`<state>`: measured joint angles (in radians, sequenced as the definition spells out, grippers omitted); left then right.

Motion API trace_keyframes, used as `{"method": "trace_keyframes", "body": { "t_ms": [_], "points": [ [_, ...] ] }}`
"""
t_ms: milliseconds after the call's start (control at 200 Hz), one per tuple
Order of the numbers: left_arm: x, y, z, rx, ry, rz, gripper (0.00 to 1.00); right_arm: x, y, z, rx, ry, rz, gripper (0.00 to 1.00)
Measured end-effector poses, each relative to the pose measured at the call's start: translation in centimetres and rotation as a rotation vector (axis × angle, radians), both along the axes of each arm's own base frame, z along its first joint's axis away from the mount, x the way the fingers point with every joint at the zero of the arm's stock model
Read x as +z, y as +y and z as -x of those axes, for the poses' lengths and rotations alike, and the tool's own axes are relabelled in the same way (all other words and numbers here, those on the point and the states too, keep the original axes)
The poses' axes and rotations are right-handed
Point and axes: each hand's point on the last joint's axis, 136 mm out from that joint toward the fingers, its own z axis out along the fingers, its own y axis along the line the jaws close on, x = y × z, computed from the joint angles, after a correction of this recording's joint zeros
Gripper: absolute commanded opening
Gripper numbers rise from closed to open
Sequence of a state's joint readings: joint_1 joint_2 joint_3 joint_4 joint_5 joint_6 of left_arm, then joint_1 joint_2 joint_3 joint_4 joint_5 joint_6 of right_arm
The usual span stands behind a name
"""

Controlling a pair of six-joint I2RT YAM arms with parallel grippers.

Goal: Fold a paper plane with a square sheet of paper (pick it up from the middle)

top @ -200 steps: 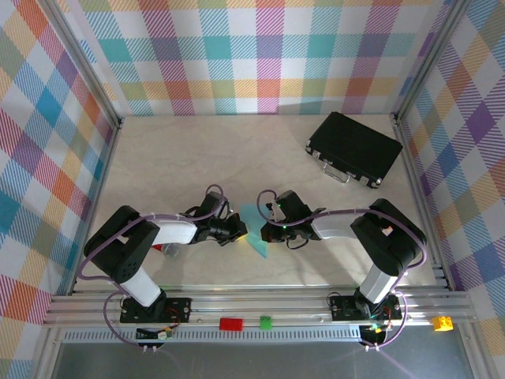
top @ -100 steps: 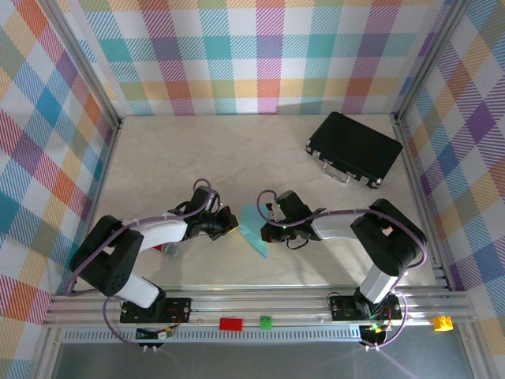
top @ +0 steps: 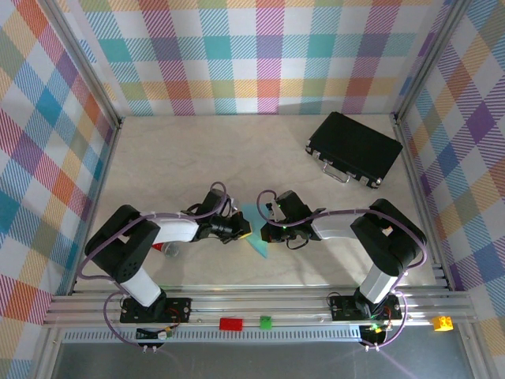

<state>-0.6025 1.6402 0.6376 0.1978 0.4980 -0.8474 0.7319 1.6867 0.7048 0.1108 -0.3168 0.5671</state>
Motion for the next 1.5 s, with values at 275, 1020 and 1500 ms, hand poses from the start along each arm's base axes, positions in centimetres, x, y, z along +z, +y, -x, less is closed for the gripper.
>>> {"method": "trace_keyframes", "body": {
  "t_ms": [275,1020,1500],
  "points": [
    [-1.0,0.2,0.1,0.001,-0.009,-0.001,0.0,0.2,0.0,0.0,0.002,0.015,0.016,0.25],
    [-1.0,0.4,0.0,0.01,-0.033,0.002,0.0,5.4,3.4,2.9,0.049,0.157,-0.08,0.0],
    [-1.0,0.4,0.0,0.009,-0.033,0.002,0.0,-0.2,1.2,6.1,0.045,0.291,0.039,0.01]
  ]
}}
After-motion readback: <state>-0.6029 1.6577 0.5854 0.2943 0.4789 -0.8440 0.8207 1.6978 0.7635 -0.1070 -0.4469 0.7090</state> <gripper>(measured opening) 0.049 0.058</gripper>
